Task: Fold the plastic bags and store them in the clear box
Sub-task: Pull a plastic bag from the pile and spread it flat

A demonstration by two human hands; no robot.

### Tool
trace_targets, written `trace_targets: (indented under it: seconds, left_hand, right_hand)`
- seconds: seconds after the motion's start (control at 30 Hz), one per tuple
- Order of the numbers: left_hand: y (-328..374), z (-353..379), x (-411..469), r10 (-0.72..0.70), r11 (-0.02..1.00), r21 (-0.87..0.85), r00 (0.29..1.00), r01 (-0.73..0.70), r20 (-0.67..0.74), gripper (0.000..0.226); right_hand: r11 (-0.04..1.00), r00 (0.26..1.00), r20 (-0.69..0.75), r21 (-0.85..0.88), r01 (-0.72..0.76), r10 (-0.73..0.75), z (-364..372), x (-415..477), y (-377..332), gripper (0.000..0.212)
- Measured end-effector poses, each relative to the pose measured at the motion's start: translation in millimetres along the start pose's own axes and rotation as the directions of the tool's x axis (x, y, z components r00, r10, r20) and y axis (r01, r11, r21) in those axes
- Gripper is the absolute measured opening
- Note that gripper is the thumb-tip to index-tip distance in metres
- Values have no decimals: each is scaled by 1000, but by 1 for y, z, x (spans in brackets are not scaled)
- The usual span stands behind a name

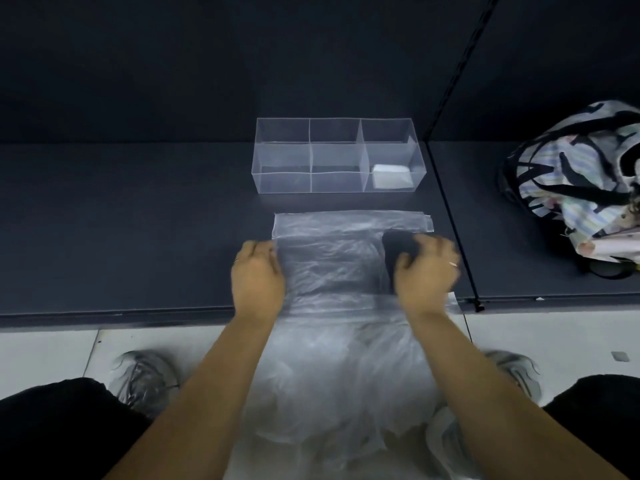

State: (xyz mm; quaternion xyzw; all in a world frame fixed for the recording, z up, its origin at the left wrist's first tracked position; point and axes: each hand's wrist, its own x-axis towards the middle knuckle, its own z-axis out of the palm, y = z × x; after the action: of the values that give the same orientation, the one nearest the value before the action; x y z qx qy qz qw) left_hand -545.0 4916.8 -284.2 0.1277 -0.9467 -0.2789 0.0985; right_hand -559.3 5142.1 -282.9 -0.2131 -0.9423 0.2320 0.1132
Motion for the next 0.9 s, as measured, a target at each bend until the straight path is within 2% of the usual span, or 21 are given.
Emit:
trace_targets:
  seconds: [0.07,0.13,0.23,0.3,0.37,0.47,0.6,0.73,0.8,0.9]
  left_hand:
    - [5,19,21,146,986,57,980,-155,136,36]
    - [-1,35,41,173,958,180,949,-225,263,47]
    - [-20,54,54,175,833,420,891,-360,418,65]
    - [-31,61,52,175,789,458,865,-408,470,72]
    - [-38,66,53,191,808,436,876,-396,442,70]
    - [-42,69,54,200,822,434,901,-367,384,73]
    - [-42,70,53,177,830,443,914,-338,366,77]
    - [-32,67,55,54,858,459,930,-229,362,79]
    - [-25,64,56,0,870,461,935,-176,356,78]
    - [-19,56,50,66,893,411,955,-186,289,74]
  right_hand:
    - [962,945,179,49,268,-272,23,-7,-37,42]
    - [900,841,321,131,417,-436,49,-13,-72,48]
    - [855,732,464,127,502,-499,85,-14,-107,52]
    - [854,706,538,51,519,-461,102,-9,-107,56]
    - [854,717,573,-57,517,-396,111,0,-89,65]
    - [842,790,519,-221,492,-326,105,22,-41,74]
    - [869,915,370,-388,307,-158,73,66,32,78]
    - [878,951,309,-448,169,-25,45,94,68,74]
    - [888,954,300,-438,140,-3,37,94,65,72]
    - [947,950,255,-215,238,-181,36,74,44,61]
